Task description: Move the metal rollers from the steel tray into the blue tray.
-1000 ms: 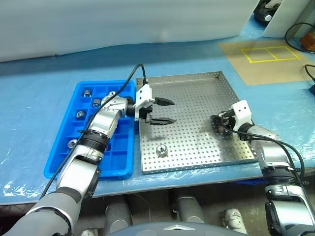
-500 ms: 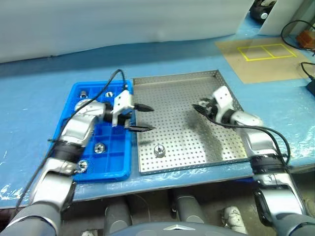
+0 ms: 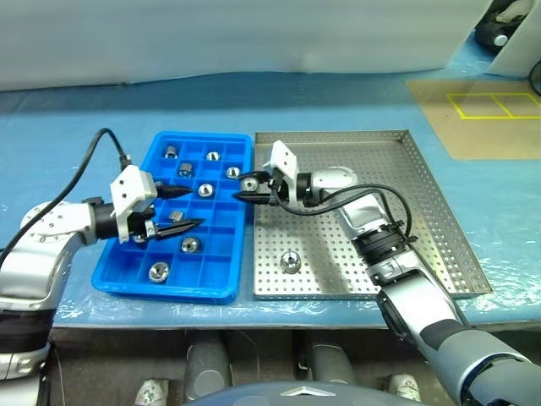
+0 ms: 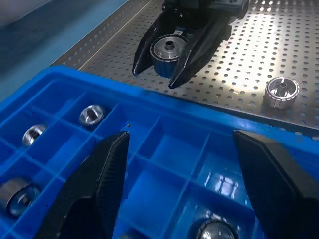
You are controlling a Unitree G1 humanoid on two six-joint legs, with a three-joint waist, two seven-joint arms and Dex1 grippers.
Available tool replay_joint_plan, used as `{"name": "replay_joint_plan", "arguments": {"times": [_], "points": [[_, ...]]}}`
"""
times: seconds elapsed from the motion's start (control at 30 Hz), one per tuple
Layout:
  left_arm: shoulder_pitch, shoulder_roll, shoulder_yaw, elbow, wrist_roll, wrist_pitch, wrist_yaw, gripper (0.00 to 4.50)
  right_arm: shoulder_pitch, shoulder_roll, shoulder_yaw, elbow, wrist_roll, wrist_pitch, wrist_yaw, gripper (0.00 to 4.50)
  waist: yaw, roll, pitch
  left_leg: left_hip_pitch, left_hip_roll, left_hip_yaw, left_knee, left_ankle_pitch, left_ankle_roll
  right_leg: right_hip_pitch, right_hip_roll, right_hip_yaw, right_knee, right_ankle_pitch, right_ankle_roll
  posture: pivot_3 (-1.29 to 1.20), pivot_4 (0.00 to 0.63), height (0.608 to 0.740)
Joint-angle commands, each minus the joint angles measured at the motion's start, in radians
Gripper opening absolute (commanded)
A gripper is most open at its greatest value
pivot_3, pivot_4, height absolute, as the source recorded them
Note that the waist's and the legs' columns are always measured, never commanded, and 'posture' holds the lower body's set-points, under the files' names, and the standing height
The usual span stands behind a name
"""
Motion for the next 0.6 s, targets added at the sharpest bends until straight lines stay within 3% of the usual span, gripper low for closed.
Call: {"name": "replay_joint_plan", "arguments": {"times": [0.03, 0.4, 0.57, 0.6], "points": [[0.073, 0.016, 0.078, -0.121, -0.043, 0.04, 0.051, 3.51, -0.037, 0.037, 0.023, 0.038, -0.008, -0.059, 0.049, 1.73, 0.01, 0.0, 0.0, 0.0, 0.0, 0.0, 0.0, 0.0, 0.0, 0.0, 0.0, 0.0, 0.0, 0.0, 0.0, 0.19, 0.15, 0.74], [0.155, 0.021, 0.109, -0.219, -0.086, 0.087, 0.119, 3.51, -0.06, 0.078, 0.011, 0.183, -0.048, -0.161, 0.057, 1.73, 0.039, 0.0, 0.0, 0.0, 0.0, -0.002, 0.0, 0.001, -0.002, 0.0, 0.0, -0.001, 0.002, 0.0, 0.0, 0.22, 0.15, 0.74], [0.118, 0.024, 0.083, -0.191, -0.084, 0.08, 0.113, 3.51, -0.061, 0.072, -0.006, 0.17, -0.053, -0.137, 0.039, 3.33, 0.038, 0.0, 0.0, -0.001, 0.0, -0.002, 0.0, 0.001, -0.002, -0.001, 0.0, -0.001, 0.002, 0.0, 0.0, 0.19, 0.15, 0.74], [0.109, 0.024, 0.075, -0.185, -0.083, 0.077, 0.109, 3.51, -0.059, 0.069, -0.005, 0.166, -0.053, -0.13, 0.044, 3.33, 0.038, 0.0, 0.0, -0.001, 0.0, -0.002, 0.0, 0.001, -0.002, -0.001, 0.0, -0.001, 0.002, 0.0, 0.0, 0.19, 0.15, 0.74]]}}
